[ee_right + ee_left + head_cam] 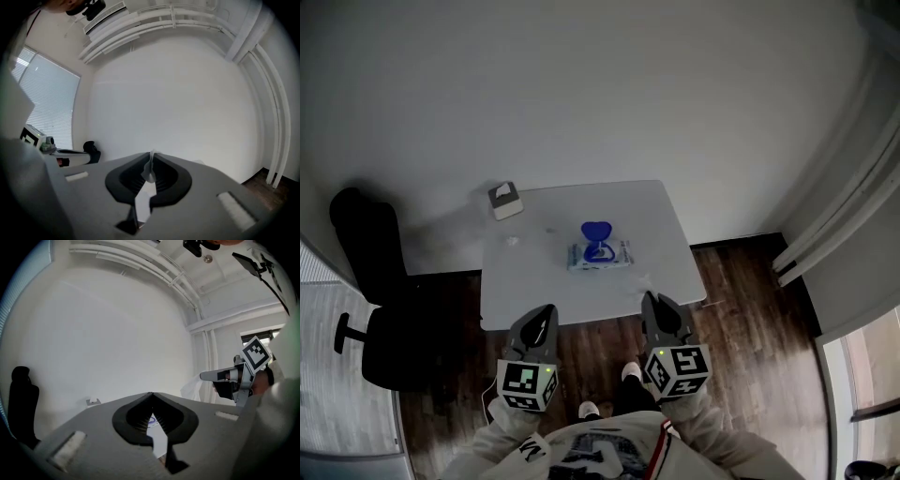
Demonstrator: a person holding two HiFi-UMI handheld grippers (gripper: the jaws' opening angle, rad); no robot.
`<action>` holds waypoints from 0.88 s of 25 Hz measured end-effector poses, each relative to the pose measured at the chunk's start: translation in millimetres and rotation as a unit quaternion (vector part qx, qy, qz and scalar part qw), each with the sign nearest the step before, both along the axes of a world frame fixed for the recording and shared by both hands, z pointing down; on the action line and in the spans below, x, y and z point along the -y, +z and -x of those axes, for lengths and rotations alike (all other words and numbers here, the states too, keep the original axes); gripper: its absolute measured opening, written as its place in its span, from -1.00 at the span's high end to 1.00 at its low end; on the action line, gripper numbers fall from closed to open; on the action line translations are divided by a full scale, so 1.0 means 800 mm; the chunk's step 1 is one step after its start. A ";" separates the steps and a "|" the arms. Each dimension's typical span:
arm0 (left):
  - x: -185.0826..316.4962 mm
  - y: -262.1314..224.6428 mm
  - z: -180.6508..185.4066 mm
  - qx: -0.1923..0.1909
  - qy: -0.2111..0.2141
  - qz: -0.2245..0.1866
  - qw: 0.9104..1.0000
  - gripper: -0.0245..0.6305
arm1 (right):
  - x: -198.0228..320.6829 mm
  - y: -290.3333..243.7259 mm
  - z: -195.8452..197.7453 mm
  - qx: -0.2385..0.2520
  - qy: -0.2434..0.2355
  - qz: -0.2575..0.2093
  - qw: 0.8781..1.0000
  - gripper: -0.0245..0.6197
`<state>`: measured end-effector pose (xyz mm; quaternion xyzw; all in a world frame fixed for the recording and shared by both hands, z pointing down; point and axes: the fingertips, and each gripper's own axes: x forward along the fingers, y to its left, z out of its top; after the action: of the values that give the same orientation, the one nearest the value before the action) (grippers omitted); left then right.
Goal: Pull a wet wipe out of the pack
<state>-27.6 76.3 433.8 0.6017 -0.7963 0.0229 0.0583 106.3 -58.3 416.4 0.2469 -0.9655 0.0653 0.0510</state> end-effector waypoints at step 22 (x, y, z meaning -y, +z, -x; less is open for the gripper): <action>0.030 -0.021 -0.051 0.021 -0.007 -0.001 1.000 0.91 | 0.013 -0.011 -0.035 0.018 -0.033 0.013 0.999 0.90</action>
<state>13.1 52.6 417.0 0.5958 -0.8013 0.0342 0.0408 134.5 -68.8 407.9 0.2132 -0.9729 0.0806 0.0389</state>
